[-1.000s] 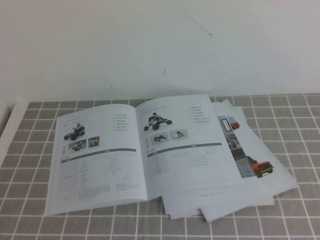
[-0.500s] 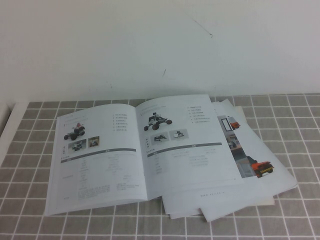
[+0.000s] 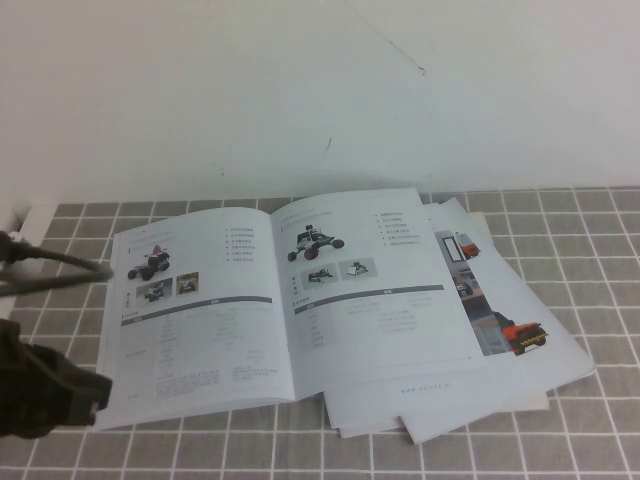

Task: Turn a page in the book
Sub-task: Open the closed book

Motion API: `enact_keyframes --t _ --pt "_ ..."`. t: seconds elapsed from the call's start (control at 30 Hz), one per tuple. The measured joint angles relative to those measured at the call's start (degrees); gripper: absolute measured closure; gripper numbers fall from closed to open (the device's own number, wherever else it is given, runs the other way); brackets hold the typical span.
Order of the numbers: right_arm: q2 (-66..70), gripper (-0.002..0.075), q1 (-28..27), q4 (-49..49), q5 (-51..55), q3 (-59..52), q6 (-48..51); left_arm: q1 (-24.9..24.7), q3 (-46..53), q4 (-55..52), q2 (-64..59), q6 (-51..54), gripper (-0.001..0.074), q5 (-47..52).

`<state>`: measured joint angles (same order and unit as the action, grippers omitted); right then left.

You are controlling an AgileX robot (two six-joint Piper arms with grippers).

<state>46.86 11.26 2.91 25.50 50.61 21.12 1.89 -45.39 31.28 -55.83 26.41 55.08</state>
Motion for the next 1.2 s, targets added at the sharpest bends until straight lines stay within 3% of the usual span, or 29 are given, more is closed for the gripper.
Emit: enact_keyframes --t 0.33,0.63,0.87,1.2 --pt "0.0 0.0729 0.0 4.5 1.1 0.0 0.6 0.0 0.0 16.3 -2.3 1.2 0.0738 -11.5" --pt "0.3 0.0729 0.0 17.7 10.3 0.0 0.7 0.0 -0.1 38.1 -3.4 3.6 0.0738 -18.5" --pt "2.2 0.0729 0.0 19.2 19.2 0.0 0.7 0.0 -2.5 36.2 -10.5 6.4 0.0738 -14.0" --pt "7.8 0.0729 0.0 19.6 20.6 0.0 1.7 -0.1 -8.4 40.0 -14.8 10.1 0.0738 -7.1"
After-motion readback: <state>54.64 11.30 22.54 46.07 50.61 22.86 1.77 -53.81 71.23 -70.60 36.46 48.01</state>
